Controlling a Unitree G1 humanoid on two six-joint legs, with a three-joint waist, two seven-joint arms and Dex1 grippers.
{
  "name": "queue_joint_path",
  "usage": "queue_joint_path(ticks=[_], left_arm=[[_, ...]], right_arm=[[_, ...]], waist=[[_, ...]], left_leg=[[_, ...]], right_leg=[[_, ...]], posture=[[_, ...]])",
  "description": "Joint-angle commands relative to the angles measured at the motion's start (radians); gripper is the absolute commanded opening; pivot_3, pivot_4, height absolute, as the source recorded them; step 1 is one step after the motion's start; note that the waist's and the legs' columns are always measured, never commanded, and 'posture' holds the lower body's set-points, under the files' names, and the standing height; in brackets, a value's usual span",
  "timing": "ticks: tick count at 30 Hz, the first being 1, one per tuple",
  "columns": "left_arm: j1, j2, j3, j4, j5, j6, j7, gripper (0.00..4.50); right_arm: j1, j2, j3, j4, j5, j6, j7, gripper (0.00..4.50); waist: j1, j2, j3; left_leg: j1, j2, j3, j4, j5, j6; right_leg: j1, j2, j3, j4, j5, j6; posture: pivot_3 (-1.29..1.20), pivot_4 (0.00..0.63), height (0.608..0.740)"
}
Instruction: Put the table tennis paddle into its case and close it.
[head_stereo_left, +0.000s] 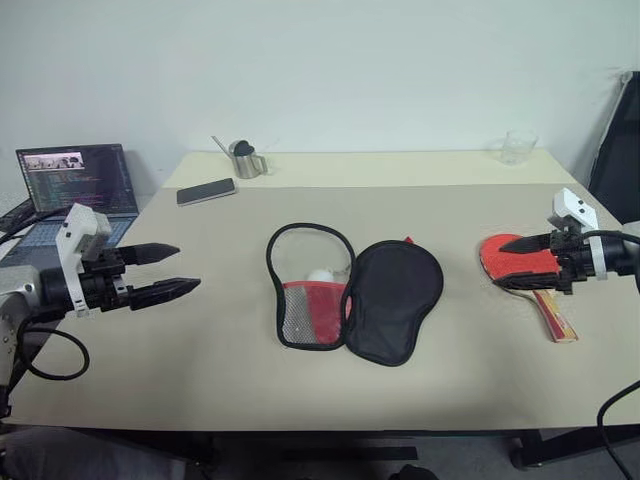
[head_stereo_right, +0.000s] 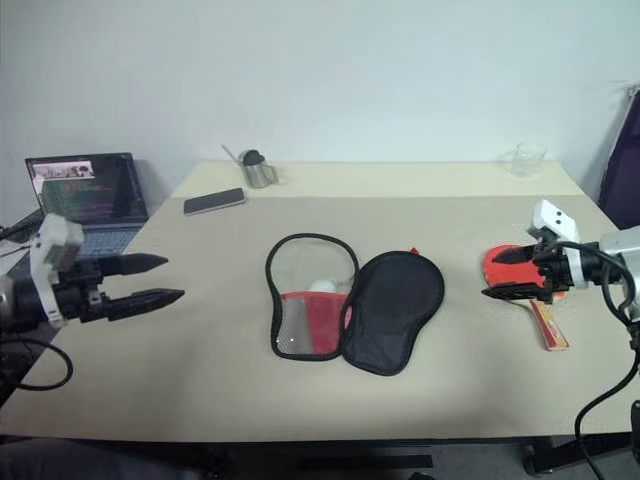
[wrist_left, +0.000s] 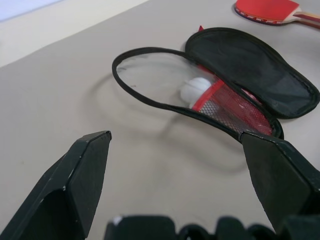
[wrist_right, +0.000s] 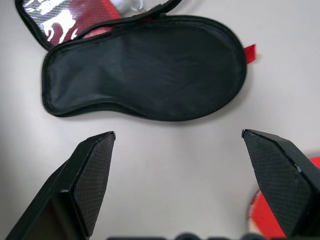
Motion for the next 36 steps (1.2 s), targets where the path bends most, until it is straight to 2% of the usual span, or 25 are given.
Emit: queue_joint_path(ticks=[1, 4, 6, 9, 13, 18, 22, 30, 36], left_arm=[[0.019, 0.045, 0.068, -0.031, -0.007, 0.004, -0.005, 4.5], [0.041, 0.074, 0.098, -0.018, -0.003, 0.008, -0.018, 4.5], [0.012, 0.062, 0.083, -0.008, -0.007, 0.012, 0.01, 4.5], [-0.047, -0.025, 0.015, -0.042, -0.026, 0.061, 0.08, 4.5], [-0.087, -0.173, -0.133, 0.006, 0.06, 0.058, 0.182, 4.5], [-0.107, -0.28, -0.219, 0.032, 0.052, 0.15, 0.214, 4.5], [-0.142, -0.336, -0.238, 0.034, 0.017, 0.212, 0.201, 4.5], [-0.157, -0.364, -0.281, -0.002, 0.005, 0.266, 0.168, 4.5], [-0.237, -0.505, -0.361, 0.03, 0.046, 0.268, 0.255, 4.5]], right_arm=[[-0.023, -0.012, -0.026, -0.022, 0.028, -0.002, -0.001, 4.48], [-0.053, 0.002, -0.016, 0.016, 0.023, -0.024, -0.014, 4.48], [-0.068, 0.024, -0.006, 0.042, 0.019, -0.053, -0.019, 4.48], [-0.084, 0.056, -0.002, 0.07, 0.012, -0.077, -0.041, 4.48], [-0.056, 0.068, -0.013, 0.028, 0.026, -0.069, -0.058, 4.48], [0.005, 0.04, -0.049, -0.065, 0.059, -0.019, -0.076, 4.48], [0.047, 0.011, -0.07, -0.125, 0.088, 0.018, -0.086, 4.48], [0.13, -0.033, -0.106, -0.214, 0.12, 0.07, -0.125, 4.48], [0.161, -0.05, -0.127, -0.254, 0.136, 0.091, -0.153, 4.48]], waist=[[0.0, 0.0, 0.0], [-0.002, 0.0, 0.0], [0.0, 0.0, 0.0], [0.002, 0.0, 0.0], [0.011, 0.0, -0.001], [0.012, -0.006, 0.003], [0.011, -0.006, 0.003], [0.008, -0.006, 0.003], [0.025, -0.007, 0.003]], left_leg=[[0.0, 0.0, 0.0, 0.0, 0.0, 0.0], [0.0, 0.0, 0.001, 0.0, 0.0, 0.0], [0.0, 0.0, 0.0, 0.0, 0.0, 0.0], [0.001, 0.0, 0.0, 0.0, 0.0, 0.0], [0.001, -0.001, 0.001, 0.001, 0.0, 0.0], [-0.002, 0.0, 0.0, 0.001, 0.0, 0.0], [-0.002, 0.0, 0.001, 0.001, 0.0, 0.0], [-0.001, 0.0, 0.001, 0.001, 0.0, 0.0], [0.0, -0.001, 0.0, 0.003, 0.0, 0.0]], right_leg=[[0.0, 0.0, 0.0, 0.0, 0.0, 0.0], [0.0, 0.0, 0.001, 0.0, 0.0, 0.0], [0.0, 0.0, 0.001, 0.0, 0.0, 0.0], [0.001, 0.0, 0.0, 0.0, 0.0, 0.0], [0.002, 0.0, 0.0, 0.0, 0.0, 0.001], [-0.001, 0.0, 0.0, 0.0, 0.001, 0.0], [-0.001, 0.0, 0.001, 0.0, 0.001, 0.0], [0.0, 0.0, 0.001, 0.0, 0.001, 0.001], [0.002, 0.0, 0.0, 0.0, 0.001, 0.001]], posture=[[0.0, 0.15, 0.74], [0.0, 0.15, 0.74], [0.0, 0.15, 0.74], [0.0, 0.15, 0.74], [0.0, 0.15, 0.74], [0.0, 0.15, 0.74], [0.0, 0.15, 0.74], [0.0, 0.15, 0.74], [0.0, 0.15, 0.74]])
